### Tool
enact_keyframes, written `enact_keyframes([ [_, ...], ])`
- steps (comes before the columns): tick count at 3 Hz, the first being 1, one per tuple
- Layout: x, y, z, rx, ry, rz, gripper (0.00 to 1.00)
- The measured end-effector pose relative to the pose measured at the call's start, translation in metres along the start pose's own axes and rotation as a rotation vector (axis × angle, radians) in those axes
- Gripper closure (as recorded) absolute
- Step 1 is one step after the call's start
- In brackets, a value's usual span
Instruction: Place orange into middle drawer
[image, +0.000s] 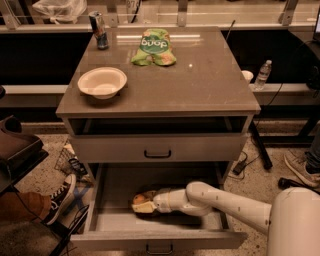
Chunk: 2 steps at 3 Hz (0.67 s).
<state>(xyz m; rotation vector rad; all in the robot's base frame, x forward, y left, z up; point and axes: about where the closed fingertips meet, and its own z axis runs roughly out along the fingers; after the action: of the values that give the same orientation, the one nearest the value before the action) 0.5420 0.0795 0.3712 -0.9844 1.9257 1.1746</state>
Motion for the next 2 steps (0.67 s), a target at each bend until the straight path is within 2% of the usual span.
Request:
enact_keyframes([
  [1,0.0000,0.0019,0.0024,-0.005,0.001,0.000,0.56],
  [2,0.0000,0.0031,0.0040,-0.008,0.001,0.000,0.32],
])
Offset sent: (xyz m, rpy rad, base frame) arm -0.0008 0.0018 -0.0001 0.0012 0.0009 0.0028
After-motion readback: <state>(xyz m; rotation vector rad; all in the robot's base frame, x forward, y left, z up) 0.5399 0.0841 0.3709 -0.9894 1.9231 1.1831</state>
